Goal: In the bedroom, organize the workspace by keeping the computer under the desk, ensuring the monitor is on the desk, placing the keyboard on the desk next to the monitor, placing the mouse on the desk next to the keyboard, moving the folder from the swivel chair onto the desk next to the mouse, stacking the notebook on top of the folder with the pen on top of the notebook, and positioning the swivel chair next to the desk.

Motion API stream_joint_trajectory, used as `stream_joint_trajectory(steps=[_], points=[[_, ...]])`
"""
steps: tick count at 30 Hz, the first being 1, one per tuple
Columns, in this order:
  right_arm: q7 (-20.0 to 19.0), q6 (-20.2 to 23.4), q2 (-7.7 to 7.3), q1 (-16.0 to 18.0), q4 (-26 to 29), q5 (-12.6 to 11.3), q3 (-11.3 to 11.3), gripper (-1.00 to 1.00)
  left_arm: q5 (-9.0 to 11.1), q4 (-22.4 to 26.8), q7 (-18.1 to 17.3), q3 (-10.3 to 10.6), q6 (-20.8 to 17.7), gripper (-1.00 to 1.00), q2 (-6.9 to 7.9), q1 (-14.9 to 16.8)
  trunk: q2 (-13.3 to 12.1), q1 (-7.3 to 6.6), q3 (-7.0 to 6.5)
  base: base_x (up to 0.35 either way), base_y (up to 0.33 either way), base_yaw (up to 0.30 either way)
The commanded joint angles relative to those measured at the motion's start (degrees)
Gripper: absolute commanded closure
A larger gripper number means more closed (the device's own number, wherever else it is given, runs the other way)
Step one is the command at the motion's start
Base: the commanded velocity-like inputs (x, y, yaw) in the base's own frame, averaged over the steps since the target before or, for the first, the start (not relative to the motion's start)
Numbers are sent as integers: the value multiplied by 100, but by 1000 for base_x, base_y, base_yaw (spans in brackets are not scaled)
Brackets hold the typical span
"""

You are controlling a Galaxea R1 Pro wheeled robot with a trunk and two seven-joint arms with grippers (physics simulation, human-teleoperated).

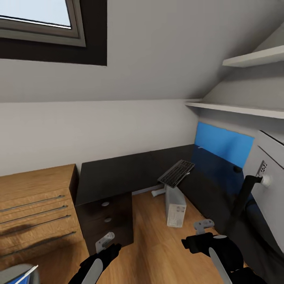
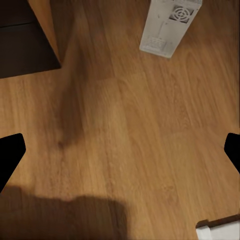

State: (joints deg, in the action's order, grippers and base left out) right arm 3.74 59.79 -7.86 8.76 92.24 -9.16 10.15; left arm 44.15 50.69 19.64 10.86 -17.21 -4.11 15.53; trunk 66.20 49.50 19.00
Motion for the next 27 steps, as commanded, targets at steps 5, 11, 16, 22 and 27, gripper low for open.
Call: stream_joint_trajectory(steps=[5, 11, 16, 22, 27], points=[[39, 21, -5, 7, 4, -42, 12, -100, 49, 12, 46, -1, -10, -100, 2, 2, -197, -110, -83, 0, 0, -224], [39, 21, -10, 4, 4, -42, 10, -100, 45, 11, 54, 2, -10, -100, -1, 2, -438, -242, -189, 0, 0, -143], [38, -405, -60, -9, 4, -44, 11, -100, 45, 11, 57, 0, -10, -100, 0, 2, -638, -352, -278, 0, 0, -38], [39, -532, -105, -20, 4, -46, 30, -100, 49, 15, 64, 3, -10, -100, -2, 2, -879, -484, -386, 0, 0, -4], [39, -545, -111, -23, 4, -45, 32, -100, 49, 14, 61, 3, -10, -100, -2, 2, -1080, -593, -475, 0, 0, 0]])
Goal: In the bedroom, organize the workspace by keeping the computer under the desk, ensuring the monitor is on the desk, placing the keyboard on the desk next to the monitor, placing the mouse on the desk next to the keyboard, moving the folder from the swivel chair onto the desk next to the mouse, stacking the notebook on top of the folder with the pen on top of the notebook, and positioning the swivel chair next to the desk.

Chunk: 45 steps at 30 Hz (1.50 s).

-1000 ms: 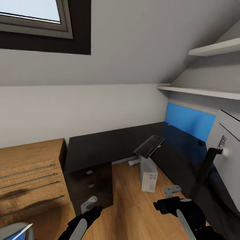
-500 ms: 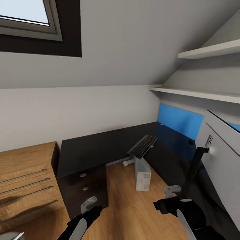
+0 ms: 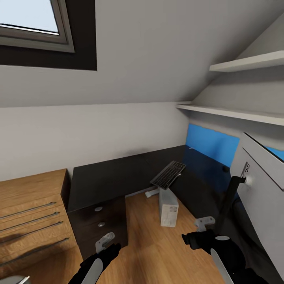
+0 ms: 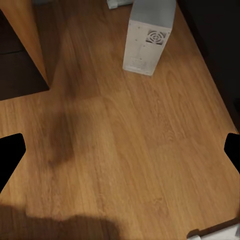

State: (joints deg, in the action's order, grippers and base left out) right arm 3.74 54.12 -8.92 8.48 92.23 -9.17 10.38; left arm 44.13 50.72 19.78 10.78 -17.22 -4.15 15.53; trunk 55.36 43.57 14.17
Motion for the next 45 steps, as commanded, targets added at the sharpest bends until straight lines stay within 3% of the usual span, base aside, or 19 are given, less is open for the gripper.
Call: stream_joint_trajectory(steps=[1, 3, 45], points=[[39, 21, -5, 5, 6, -44, 9, -100, 51, 12, 47, 12, -10, -100, 2, 3, -36, -22, -10, 0, 0, 0], [39, 20, -5, 5, 6, -43, 11, -100, 55, 12, 44, 12, -10, -100, 2, 3, -116, -66, -46, 0, 0, 0], [14, -100, 40, 88, -53, 2, -96, -100, 50, 6, -23, 17, 2, -100, 53, -11, -116, -66, -46, 0, 0, 0]])
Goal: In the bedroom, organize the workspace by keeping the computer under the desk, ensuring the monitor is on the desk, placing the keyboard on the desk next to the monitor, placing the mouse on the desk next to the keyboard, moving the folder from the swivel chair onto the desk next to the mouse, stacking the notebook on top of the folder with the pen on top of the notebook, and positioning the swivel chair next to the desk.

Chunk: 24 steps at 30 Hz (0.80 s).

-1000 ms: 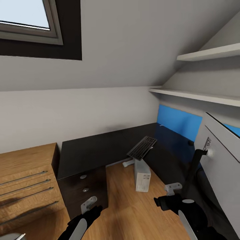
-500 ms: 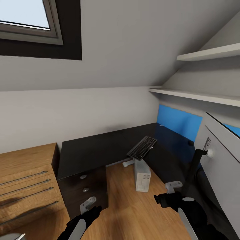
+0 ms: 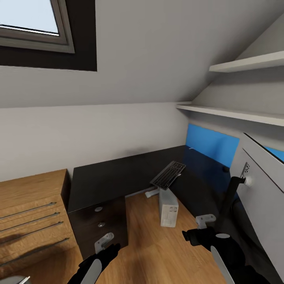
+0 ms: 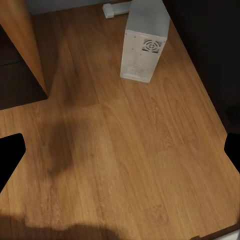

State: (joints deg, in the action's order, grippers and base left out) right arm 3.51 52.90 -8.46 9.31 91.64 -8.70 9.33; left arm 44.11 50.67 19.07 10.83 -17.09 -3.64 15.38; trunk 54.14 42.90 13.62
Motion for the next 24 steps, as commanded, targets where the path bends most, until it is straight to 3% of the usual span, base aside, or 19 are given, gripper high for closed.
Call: stream_joint_trajectory(steps=[1, 16, 24], points=[[37, 22, -5, 5, 6, -44, 8, -100, 52, 11, 48, 12, -10, -100, 2, 3, 6, 1, 8, 0, 0, 0], [43, 166, 0, 66, 18, -112, -9, -100, 5, -5, 47, 10, 9, -100, 36, -32, 6, 1, 8, 0, 0, -5], [57, 186, 5, 77, 24, -115, -4, -100, -12, -12, 45, 14, 12, -100, 45, -42, 6, 1, 8, 0, 0, -178]])
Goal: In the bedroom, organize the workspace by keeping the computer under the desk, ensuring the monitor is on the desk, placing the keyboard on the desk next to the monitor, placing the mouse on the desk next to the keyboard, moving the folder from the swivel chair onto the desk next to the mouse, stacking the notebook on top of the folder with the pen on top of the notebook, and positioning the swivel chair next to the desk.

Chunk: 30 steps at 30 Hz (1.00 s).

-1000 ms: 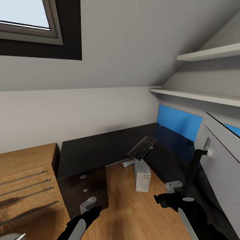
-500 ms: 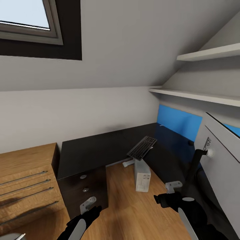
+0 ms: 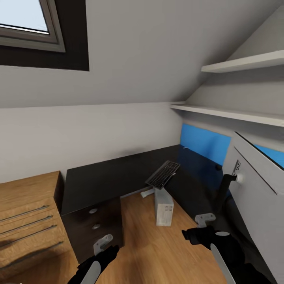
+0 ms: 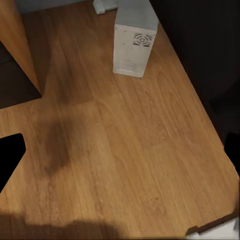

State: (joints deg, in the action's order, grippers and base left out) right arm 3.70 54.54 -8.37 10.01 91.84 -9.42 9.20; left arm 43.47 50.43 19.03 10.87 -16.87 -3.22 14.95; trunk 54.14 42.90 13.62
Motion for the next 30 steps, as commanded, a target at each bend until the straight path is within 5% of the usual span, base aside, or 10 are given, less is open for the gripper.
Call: stream_joint_trajectory(steps=[1, 30], points=[[40, 22, -5, 7, 4, -43, 10, -100, 51, 12, 48, 11, -10, -100, 3, 2, 6, 1, 8, 0, 0, -247], [43, 23, -3, 10, 1, -51, 12, -100, 44, 3, 65, 0, -1, -100, 7, 0, 6, 1, 8, 0, 0, -288]])
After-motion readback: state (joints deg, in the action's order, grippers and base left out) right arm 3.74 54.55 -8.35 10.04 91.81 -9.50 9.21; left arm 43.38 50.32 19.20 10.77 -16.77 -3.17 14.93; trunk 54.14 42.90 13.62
